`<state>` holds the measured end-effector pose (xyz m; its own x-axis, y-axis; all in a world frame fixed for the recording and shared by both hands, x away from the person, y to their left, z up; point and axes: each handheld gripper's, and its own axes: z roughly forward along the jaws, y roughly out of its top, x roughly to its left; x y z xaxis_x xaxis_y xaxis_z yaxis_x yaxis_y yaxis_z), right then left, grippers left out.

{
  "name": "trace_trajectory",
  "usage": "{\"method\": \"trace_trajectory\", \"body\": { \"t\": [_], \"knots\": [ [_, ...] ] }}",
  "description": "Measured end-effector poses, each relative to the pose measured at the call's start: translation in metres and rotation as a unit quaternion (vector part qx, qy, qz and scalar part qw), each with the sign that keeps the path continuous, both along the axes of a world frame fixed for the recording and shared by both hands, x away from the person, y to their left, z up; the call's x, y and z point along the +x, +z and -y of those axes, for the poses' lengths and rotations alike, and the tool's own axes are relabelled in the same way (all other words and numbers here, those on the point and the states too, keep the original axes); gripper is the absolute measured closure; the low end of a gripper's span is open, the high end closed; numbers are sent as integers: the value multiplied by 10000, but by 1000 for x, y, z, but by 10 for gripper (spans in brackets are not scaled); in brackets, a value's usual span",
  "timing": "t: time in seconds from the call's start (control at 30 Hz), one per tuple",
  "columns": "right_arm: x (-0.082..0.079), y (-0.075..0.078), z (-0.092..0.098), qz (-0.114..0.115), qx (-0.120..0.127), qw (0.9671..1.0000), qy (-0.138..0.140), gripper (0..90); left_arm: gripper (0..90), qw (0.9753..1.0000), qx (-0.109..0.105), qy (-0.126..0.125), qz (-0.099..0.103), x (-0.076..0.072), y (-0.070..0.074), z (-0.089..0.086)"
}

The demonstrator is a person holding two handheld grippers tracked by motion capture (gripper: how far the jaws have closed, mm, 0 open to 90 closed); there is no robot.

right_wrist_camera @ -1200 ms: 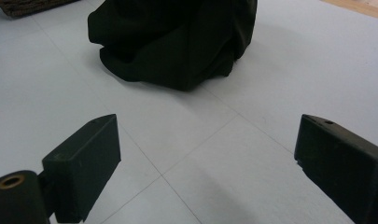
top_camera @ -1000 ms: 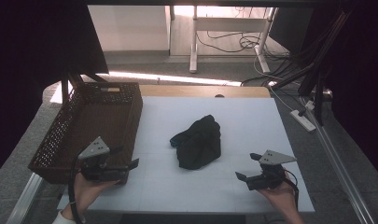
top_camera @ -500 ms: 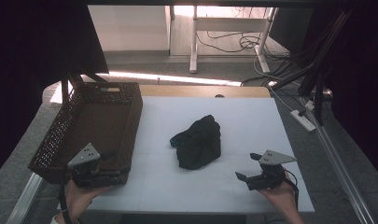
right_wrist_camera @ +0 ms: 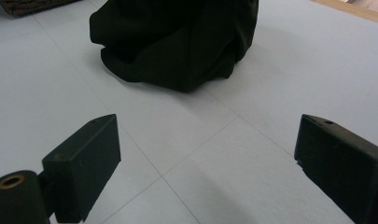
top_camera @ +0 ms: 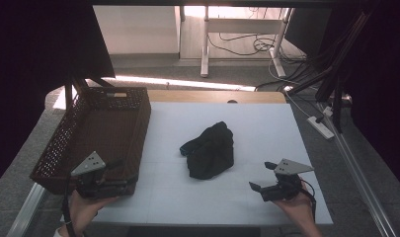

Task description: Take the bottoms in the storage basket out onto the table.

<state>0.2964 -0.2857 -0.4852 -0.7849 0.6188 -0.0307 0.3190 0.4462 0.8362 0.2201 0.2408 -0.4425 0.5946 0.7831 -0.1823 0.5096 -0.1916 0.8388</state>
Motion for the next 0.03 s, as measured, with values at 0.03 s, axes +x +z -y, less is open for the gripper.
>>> {"method": "trace_trajectory", "body": {
  "t": [0.03],
  "knots": [
    [0,0,0,4,-4,10000,2,72,183,10000,3,2,5,0,0,0]
  ]
}}
